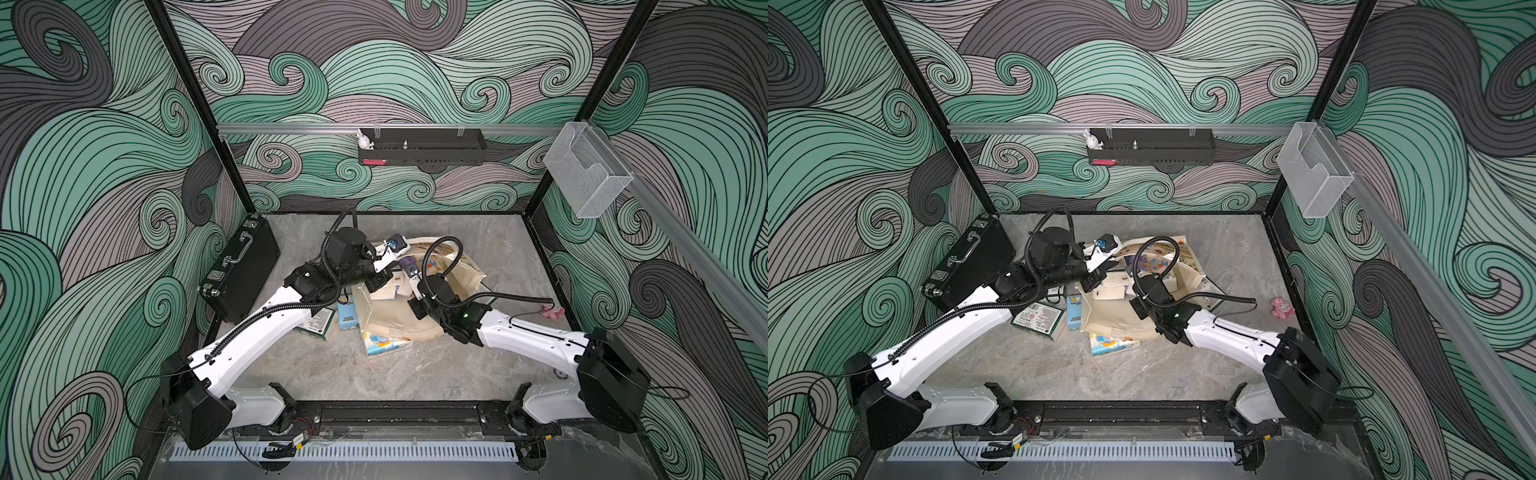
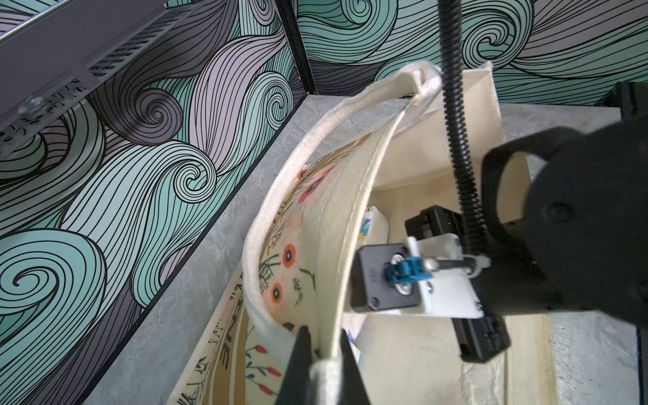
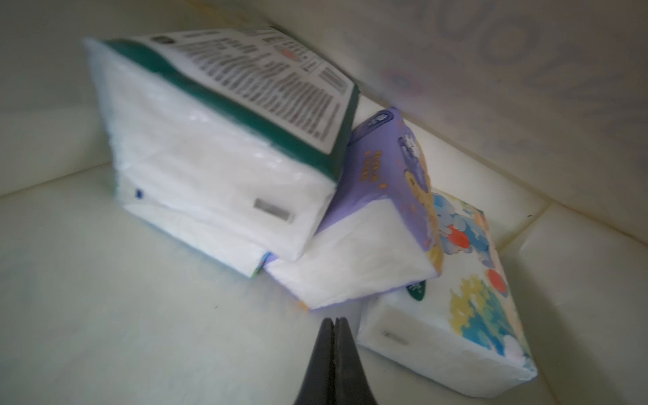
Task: Put tissues into the canvas bag
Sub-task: Adjust the pack of facial tissues in the canvas bag.
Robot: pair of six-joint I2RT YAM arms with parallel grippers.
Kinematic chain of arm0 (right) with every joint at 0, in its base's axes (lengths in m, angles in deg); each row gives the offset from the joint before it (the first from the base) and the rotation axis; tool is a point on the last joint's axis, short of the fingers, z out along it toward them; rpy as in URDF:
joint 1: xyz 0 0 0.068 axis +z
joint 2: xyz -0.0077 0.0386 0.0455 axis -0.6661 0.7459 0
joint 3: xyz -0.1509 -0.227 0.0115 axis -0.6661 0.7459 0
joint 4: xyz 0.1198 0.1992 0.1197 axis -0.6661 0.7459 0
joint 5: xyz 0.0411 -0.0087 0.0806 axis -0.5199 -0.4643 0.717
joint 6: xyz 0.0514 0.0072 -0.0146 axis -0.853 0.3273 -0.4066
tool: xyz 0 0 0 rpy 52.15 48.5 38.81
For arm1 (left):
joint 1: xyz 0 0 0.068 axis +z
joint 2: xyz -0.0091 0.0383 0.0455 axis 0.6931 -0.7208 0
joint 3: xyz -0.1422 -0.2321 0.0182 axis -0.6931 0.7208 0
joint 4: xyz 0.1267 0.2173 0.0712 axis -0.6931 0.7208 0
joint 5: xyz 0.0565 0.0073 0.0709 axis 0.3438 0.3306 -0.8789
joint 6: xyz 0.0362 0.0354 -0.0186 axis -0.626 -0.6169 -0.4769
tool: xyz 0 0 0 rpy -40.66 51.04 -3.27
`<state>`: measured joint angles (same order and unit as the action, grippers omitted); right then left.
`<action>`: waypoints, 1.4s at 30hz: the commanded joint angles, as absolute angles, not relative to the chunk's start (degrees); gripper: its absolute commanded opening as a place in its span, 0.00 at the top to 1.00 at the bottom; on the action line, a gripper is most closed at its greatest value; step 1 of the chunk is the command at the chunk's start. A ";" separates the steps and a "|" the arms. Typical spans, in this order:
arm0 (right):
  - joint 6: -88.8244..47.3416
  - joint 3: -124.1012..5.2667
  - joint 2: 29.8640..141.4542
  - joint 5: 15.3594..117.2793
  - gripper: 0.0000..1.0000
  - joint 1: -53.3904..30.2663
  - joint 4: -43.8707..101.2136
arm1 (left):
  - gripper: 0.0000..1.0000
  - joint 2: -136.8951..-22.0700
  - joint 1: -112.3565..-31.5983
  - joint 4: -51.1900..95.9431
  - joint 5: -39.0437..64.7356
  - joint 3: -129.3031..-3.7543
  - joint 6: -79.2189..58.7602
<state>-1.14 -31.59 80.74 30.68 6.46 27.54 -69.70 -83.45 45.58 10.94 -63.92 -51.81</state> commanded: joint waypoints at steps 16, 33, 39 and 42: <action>8.99 -35.81 86.58 10.90 1.00 0.42 22.21 | 1.00 -67.51 -84.25 44.89 13.10 -66.81 -51.71; -3.66 -30.24 85.37 55.98 1.00 -5.71 3.14 | 1.00 -67.52 -84.26 45.31 13.09 -66.90 -51.97; -4.67 -30.29 84.86 58.48 1.00 -5.73 1.46 | 1.00 -67.60 -84.39 45.37 12.92 -66.80 -52.15; -4.95 -30.04 82.66 57.17 1.00 -5.73 6.34 | 1.00 -67.60 -84.40 45.28 12.51 -66.61 -52.41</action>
